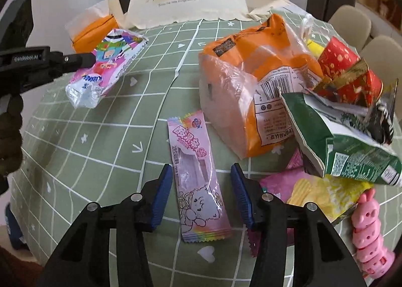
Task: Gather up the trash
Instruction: 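Grasp the pink candy wrapper with the right gripper while the left grasps a colorful packet, then carry both wrappers over the yellow-lined bin and open both grippers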
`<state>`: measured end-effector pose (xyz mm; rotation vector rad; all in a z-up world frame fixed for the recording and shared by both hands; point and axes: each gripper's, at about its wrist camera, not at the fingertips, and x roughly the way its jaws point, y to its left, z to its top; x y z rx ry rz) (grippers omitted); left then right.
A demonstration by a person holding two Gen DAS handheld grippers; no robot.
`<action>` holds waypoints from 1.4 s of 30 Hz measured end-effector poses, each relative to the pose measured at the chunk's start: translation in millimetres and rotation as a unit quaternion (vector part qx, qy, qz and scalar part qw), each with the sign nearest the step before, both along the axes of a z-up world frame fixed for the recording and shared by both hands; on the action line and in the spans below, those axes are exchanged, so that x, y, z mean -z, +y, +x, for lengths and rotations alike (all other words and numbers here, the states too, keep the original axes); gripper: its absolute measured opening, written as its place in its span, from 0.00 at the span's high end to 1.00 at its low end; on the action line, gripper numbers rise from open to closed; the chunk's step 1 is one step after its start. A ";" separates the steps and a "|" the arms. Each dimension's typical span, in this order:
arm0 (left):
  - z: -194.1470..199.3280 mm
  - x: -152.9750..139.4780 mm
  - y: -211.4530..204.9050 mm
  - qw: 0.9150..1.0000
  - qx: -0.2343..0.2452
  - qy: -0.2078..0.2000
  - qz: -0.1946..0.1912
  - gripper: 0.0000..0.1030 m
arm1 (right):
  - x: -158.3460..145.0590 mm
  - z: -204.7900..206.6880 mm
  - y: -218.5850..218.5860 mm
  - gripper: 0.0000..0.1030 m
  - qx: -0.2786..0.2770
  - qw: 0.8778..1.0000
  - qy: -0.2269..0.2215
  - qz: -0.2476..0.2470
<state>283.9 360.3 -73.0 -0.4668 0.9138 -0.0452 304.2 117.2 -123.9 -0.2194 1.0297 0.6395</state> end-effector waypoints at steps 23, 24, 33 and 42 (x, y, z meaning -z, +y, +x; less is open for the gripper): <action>0.6 -70.7 -64.5 0.995 0.060 -0.078 0.009 0.98 | -107.1 -27.2 -84.4 0.88 0.100 0.989 -0.109 0.031; 1.7 -82.4 -74.7 0.993 0.070 -0.091 0.013 0.98 | -117.6 -30.5 -98.3 0.88 0.112 0.986 -0.119 0.039; 18.4 -152.6 -156.8 0.977 0.137 -0.165 0.017 0.98 | -178.6 -38.3 -194.7 0.88 0.206 0.960 -0.177 0.058; 53.9 -177.5 -271.0 0.958 0.209 -0.195 -0.021 0.98 | -208.9 -49.6 -304.3 0.88 0.293 0.928 -0.227 0.045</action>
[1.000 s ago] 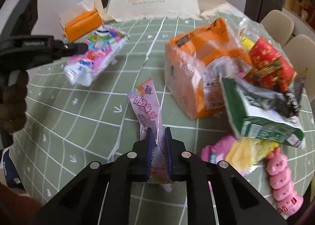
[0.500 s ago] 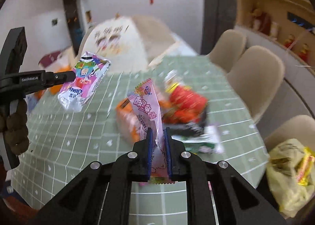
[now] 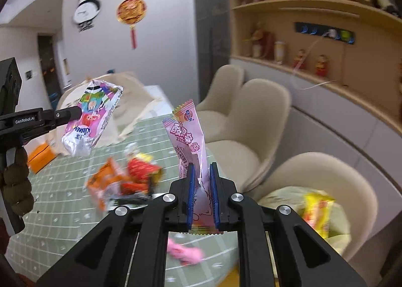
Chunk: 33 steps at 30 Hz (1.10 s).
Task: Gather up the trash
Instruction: 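Carry both wrappers over the yellow-lined bin and open both grippers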
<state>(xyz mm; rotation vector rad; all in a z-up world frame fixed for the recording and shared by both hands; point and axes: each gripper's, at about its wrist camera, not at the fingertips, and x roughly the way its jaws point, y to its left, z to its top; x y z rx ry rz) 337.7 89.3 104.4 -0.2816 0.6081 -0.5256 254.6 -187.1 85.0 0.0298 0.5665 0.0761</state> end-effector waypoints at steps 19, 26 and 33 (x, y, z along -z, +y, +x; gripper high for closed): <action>26.5 39.6 -251.1 0.985 0.163 0.027 0.054 0.98 | 20.2 -46.7 -201.6 0.88 0.171 0.985 -0.005 0.025; 27.8 59.3 -285.4 0.980 0.178 0.041 0.073 0.98 | 34.1 -46.0 -222.1 0.88 0.178 0.983 0.004 0.031; 32.2 109.5 -335.1 0.967 0.212 0.092 0.105 0.98 | 52.5 -45.7 -231.5 0.88 0.173 0.984 0.027 0.033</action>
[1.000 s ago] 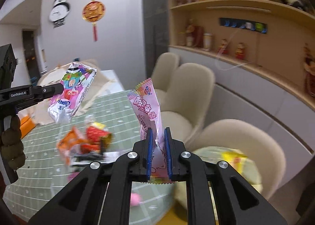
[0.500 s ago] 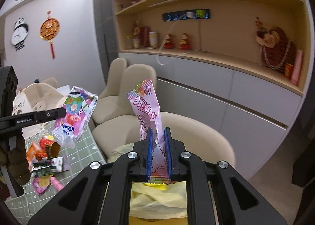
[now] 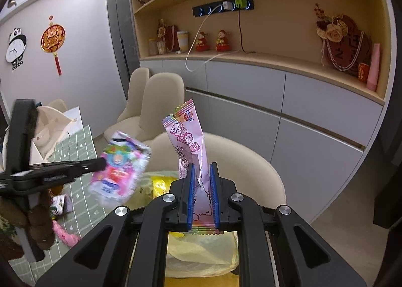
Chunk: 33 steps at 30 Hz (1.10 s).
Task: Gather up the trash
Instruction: 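Carry both wrappers over the yellow-lined bin and open both grippers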
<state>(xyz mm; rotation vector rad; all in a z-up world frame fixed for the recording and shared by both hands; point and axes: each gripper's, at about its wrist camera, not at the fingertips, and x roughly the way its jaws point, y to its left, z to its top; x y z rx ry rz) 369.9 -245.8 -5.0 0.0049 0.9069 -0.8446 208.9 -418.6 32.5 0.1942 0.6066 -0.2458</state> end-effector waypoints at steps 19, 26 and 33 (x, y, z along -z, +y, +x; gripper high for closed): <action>13.3 31.7 -3.0 0.996 -0.034 0.067 0.053 0.60 | 67.5 41.5 -11.4 0.88 -0.044 0.994 0.052 0.083; 8.4 7.4 65.6 0.994 -0.091 0.036 0.046 0.56 | 112.9 102.2 17.0 0.88 -0.097 0.982 0.130 0.097; 5.5 12.1 133.2 0.985 -0.158 0.036 0.053 0.54 | 159.9 120.0 30.2 0.88 -0.090 0.966 0.228 0.076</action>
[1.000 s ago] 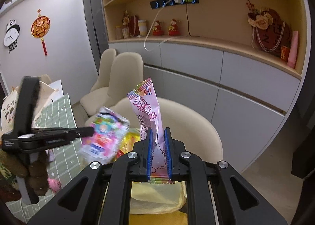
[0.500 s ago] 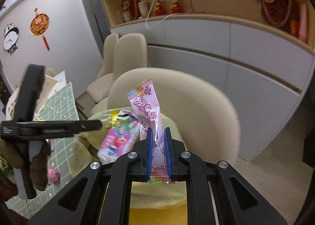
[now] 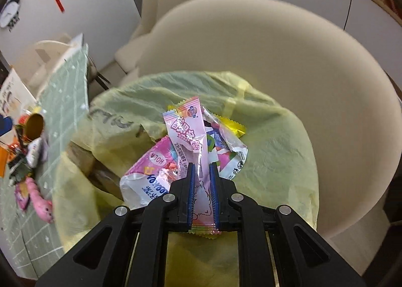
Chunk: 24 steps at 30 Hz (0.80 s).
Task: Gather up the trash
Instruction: 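Carry both wrappers over the yellow-lined bin and open both grippers, then return to the table and grasp the black wrapper with the right gripper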
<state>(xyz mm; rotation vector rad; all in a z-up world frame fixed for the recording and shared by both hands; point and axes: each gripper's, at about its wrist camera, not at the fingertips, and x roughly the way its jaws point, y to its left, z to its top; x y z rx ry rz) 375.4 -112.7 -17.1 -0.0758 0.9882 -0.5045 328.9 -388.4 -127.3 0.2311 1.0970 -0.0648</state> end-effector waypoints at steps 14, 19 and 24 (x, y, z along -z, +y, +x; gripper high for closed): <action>-10.5 6.6 105.8 0.996 -0.077 0.012 -0.041 0.52 | -40.6 -21.6 24.2 0.58 0.048 0.997 -0.046 -0.039; -20.6 -4.9 157.8 0.994 -0.099 -0.017 -0.031 0.50 | -70.3 -40.9 58.7 0.57 0.049 0.994 -0.088 -0.040; -31.2 -6.5 226.7 0.987 -0.155 -0.029 -0.019 0.50 | -90.8 -60.9 98.7 0.57 0.026 0.993 -0.117 -0.017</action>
